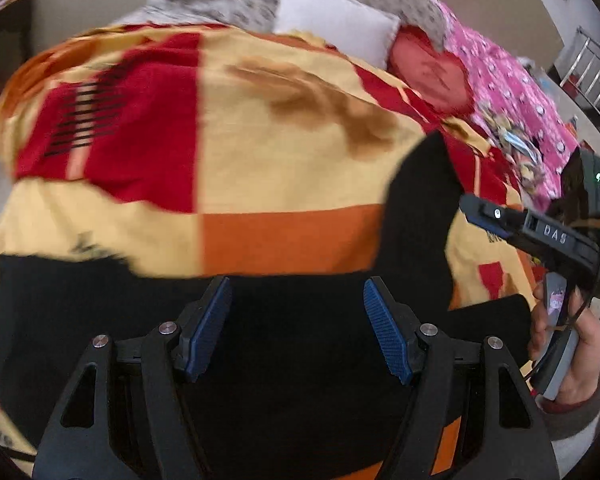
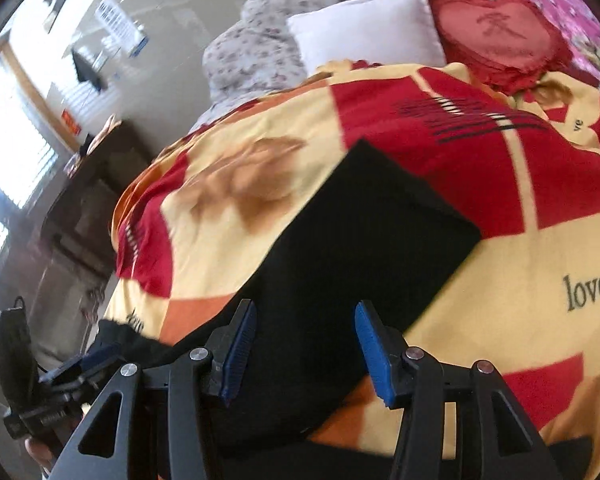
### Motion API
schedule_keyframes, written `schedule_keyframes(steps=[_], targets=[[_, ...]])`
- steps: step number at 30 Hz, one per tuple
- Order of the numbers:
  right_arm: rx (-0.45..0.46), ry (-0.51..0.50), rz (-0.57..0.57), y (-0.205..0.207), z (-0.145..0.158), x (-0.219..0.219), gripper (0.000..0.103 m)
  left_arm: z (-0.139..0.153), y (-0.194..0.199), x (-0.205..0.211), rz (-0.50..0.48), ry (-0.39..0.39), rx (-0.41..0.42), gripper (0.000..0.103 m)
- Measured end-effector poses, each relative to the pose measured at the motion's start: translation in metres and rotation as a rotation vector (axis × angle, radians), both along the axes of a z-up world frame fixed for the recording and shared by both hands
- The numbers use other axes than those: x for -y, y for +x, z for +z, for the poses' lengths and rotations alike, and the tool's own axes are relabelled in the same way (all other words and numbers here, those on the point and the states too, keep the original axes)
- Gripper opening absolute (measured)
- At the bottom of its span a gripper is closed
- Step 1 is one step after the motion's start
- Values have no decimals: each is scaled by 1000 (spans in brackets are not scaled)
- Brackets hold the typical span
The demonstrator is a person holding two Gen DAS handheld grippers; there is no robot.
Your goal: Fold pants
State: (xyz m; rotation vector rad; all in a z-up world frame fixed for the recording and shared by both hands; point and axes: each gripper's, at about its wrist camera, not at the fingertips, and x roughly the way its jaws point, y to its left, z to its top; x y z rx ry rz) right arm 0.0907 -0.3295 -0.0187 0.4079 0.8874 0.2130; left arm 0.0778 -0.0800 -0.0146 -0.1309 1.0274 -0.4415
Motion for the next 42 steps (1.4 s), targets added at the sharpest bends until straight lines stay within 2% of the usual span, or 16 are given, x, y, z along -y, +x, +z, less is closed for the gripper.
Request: schedule_keyframes(steps=[6, 8, 12, 14, 15, 18, 21, 26, 30, 32, 34, 35, 37, 38, 40, 42], targets=[[34, 11, -21, 4, 16, 26, 49, -22, 25, 50, -69, 51, -122, 69], [36, 12, -25, 2, 19, 35, 50, -26, 23, 57, -90, 49, -127, 68], [48, 9, -54, -13, 23, 52, 50, -14, -2, 76, -193, 29, -37, 61], [54, 12, -85, -25, 26, 65, 50, -4, -30, 91, -307, 19, 54, 61], [61, 14, -97, -30, 28, 70, 49, 0, -51, 100, -398, 20, 96, 61], [97, 20, -143, -49, 40, 86, 50, 0, -102, 116, -544, 93, 229, 61], [136, 36, -175, -66, 50, 96, 53, -9, -120, 116, -599, 73, 202, 61], [134, 46, -150, -81, 47, 94, 65, -13, -122, 102, -566, 37, 159, 61], [86, 48, -159, -89, 23, 93, 65, -13, -116, 85, -524, 6, 109, 61], [32, 97, -166, -93, 1, 99, 65, -11, -116, 73, -496, 15, 110, 61], [19, 137, -170, -101, -14, 103, 65, -11, -116, 54, -463, 14, 110, 61], [20, 153, -176, -105, -21, 106, 62, -9, -115, 45, -436, 8, 108, 61], [27, 158, -145, -111, -29, 106, 36, -5, -110, 21, -368, -20, 98, 61], [36, 137, -137, -112, -30, 105, 31, -3, -110, 11, -344, -28, 95, 61], [67, 116, -154, -115, -30, 108, 11, 0, -101, -9, -274, -44, 85, 61], [73, 112, -152, -114, -33, 110, 6, 2, -92, -31, -198, -53, 65, 61]])
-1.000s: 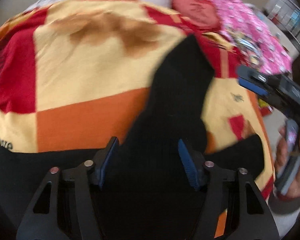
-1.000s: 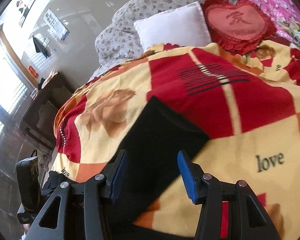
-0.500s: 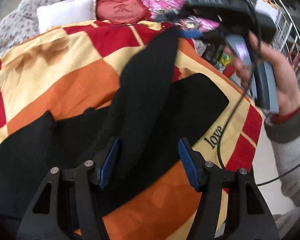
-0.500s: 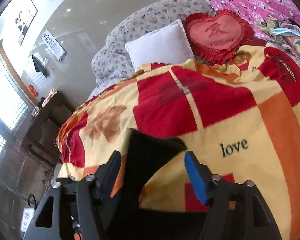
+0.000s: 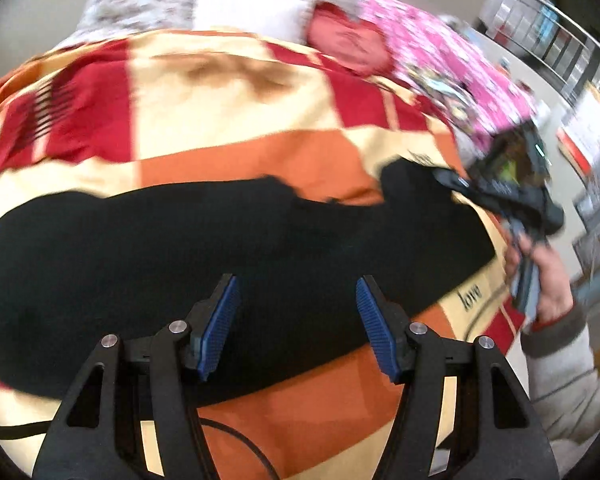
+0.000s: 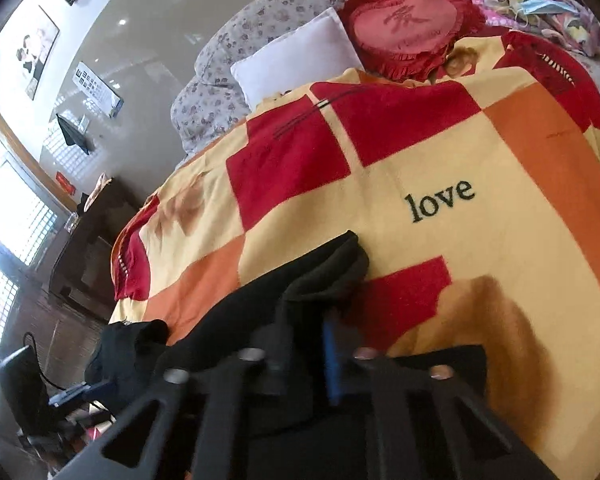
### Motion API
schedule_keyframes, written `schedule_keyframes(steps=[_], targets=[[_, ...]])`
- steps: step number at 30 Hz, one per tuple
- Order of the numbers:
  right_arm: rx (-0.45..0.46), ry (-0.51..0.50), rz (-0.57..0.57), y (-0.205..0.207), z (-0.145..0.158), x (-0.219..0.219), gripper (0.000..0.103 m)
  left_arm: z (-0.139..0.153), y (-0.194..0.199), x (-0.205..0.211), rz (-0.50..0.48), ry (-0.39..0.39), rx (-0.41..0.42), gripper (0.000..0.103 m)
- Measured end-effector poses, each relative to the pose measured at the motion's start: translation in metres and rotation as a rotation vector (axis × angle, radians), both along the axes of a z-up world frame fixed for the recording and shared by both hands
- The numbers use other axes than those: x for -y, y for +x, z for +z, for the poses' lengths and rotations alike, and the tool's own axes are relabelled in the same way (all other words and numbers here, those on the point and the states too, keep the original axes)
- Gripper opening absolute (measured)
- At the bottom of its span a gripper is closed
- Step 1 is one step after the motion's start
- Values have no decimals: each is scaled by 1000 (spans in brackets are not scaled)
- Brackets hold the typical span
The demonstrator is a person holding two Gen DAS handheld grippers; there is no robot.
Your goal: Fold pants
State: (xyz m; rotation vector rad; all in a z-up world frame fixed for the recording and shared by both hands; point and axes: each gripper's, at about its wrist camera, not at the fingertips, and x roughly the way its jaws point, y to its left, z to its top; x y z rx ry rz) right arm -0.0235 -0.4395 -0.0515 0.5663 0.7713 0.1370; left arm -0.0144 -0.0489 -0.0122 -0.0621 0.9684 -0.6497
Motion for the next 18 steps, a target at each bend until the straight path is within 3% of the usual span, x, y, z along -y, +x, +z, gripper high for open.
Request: schedule_keyframes(steps=[6, 10, 12, 17, 18], targets=[[62, -103, -15, -32, 31, -2, 5, 15, 6, -49, 163, 8, 38, 61], [92, -130, -73, -84, 51, 12, 5, 17, 6, -74, 248, 55, 72, 61], [50, -153, -83, -102, 44, 13, 5, 12, 7, -84, 290, 79, 71, 61], [-193, -211, -38, -109, -10, 5, 5, 0, 6, -106, 372, 130, 52, 61], [-187, -224, -35, -111, -11, 5, 5, 0, 5, -113, 392, 147, 56, 61]])
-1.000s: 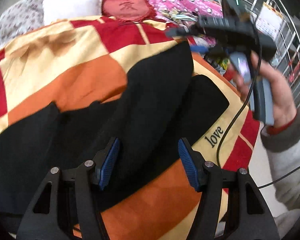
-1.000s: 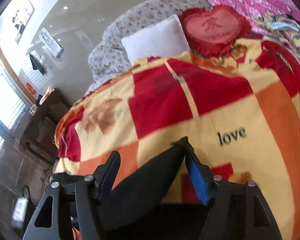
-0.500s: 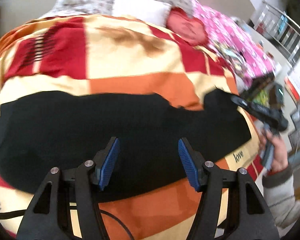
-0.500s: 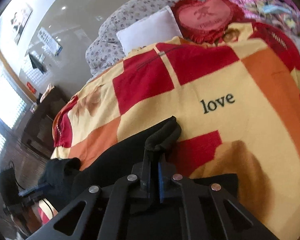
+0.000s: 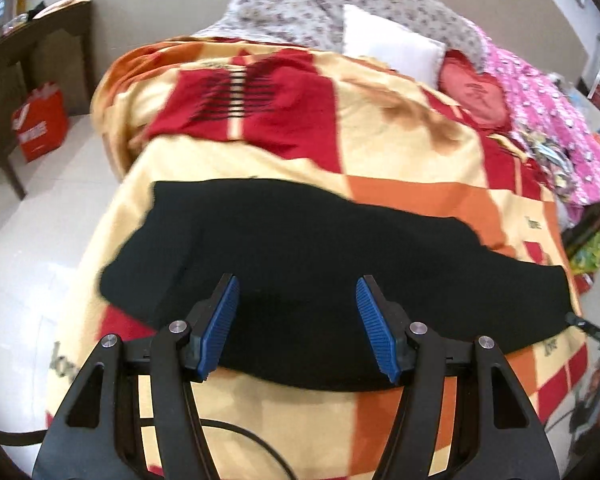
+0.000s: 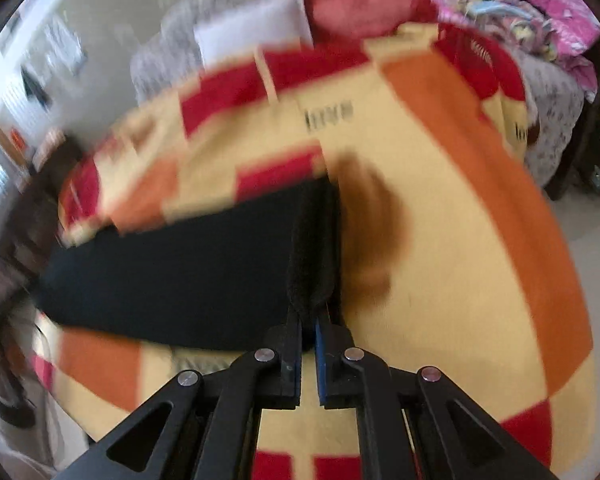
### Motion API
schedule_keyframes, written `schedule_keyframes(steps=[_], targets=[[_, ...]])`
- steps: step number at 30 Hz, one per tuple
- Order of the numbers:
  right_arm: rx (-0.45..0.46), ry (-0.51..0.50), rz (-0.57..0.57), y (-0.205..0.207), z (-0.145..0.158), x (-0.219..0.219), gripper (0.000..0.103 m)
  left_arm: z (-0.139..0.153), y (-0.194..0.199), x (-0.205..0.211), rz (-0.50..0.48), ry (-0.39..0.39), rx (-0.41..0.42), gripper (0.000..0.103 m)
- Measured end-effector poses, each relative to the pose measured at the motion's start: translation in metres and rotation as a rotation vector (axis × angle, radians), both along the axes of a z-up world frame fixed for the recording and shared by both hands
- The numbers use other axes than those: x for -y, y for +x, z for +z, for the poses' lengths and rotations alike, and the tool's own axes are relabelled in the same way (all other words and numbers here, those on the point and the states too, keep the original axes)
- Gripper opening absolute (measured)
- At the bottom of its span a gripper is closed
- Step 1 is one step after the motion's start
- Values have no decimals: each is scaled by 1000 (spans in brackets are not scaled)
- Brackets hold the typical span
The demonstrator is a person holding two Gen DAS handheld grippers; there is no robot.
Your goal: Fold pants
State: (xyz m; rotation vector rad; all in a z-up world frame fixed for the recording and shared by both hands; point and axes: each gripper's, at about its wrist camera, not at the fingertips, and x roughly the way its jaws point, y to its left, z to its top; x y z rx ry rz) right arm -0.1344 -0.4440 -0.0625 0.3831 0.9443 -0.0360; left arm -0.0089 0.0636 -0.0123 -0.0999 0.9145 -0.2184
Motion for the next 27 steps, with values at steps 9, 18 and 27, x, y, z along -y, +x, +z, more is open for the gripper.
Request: schedule_keyframes(steps=[9, 18, 27], targets=[[248, 7, 155, 17, 77, -43, 48, 6, 1, -48, 148, -19, 6, 61], [187, 88, 500, 123, 44, -193, 48, -9, 13, -54, 183, 41, -28, 61], [84, 5, 617, 199, 8, -287, 47, -38, 49, -54, 163, 59, -62, 68]])
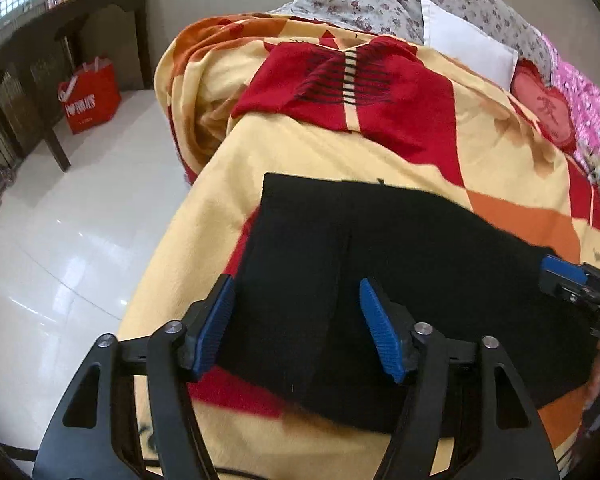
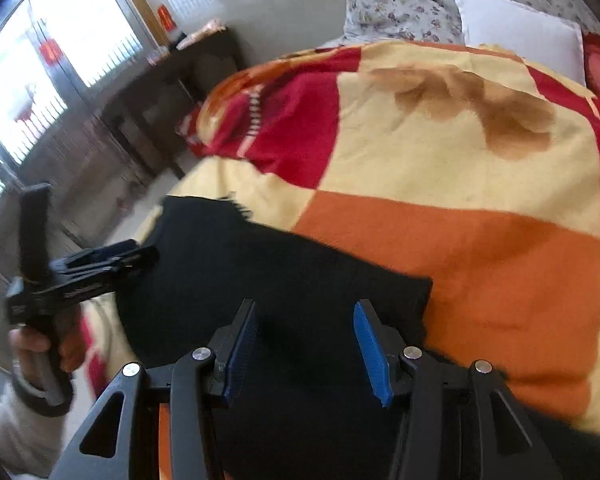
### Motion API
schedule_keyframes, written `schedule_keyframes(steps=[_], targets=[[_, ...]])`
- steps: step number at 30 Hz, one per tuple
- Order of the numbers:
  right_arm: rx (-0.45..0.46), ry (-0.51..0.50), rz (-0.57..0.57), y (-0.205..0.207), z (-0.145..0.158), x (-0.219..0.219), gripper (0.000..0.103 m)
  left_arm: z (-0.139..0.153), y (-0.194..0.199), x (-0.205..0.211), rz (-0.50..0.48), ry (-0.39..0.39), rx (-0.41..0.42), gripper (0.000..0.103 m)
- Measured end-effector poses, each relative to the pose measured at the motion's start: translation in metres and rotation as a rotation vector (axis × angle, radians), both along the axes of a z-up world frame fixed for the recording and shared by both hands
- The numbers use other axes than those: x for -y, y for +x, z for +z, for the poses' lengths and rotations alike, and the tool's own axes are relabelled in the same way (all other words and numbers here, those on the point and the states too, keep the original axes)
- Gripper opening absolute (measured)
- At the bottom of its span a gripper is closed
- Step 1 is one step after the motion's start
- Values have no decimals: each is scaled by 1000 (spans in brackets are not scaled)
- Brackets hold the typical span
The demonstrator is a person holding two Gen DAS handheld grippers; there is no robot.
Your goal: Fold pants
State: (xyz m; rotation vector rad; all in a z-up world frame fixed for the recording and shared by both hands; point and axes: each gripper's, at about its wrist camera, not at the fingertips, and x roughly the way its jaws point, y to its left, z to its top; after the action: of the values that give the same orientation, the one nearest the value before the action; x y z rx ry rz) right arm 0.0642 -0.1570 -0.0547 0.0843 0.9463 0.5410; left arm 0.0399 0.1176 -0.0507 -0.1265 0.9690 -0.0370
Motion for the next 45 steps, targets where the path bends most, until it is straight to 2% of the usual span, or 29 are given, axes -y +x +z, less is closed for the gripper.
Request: schedule_keyframes(steps=[3, 6, 9, 13, 15, 20, 21, 25, 29, 34, 38, 45], targets=[[20, -20, -33, 14, 0, -4, 47, -1, 9, -4, -1, -22, -15, 71], [19, -34, -9, 9, 7, -8, 47, 5, 5, -6, 9, -25, -17, 71], [31, 12, 99, -16, 24, -20, 48, 11, -5, -9, 24, 19, 0, 71], [88, -17, 267, -60, 34, -58, 48, 12, -14, -21, 48, -16, -4, 71], [93, -7, 303, -69, 30, -73, 48, 9, -15, -23, 58, -14, -19, 71], [31, -69, 275, -66, -4, -98, 50, 13, -22, -21, 60, 13, -4, 71], [72, -104, 285, -75, -2, -103, 51, 14, -24, -22, 60, 15, 1, 71], [58, -150, 353, -84, 3, -110, 51, 20, -29, -26, 83, 21, 17, 71], [43, -40, 309, -76, 15, -91, 51, 25, -35, -24, 95, 59, 42, 71], [65, -111, 222, -65, 15, -84, 51, 30, -38, -17, 87, 81, 61, 71], [60, -99, 161, -59, 15, -64, 51, 35, -39, -7, 74, 68, 73, 71], [98, -162, 12, -49, 15, -27, 51, 35, -38, 24, 19, 87, 83, 71]])
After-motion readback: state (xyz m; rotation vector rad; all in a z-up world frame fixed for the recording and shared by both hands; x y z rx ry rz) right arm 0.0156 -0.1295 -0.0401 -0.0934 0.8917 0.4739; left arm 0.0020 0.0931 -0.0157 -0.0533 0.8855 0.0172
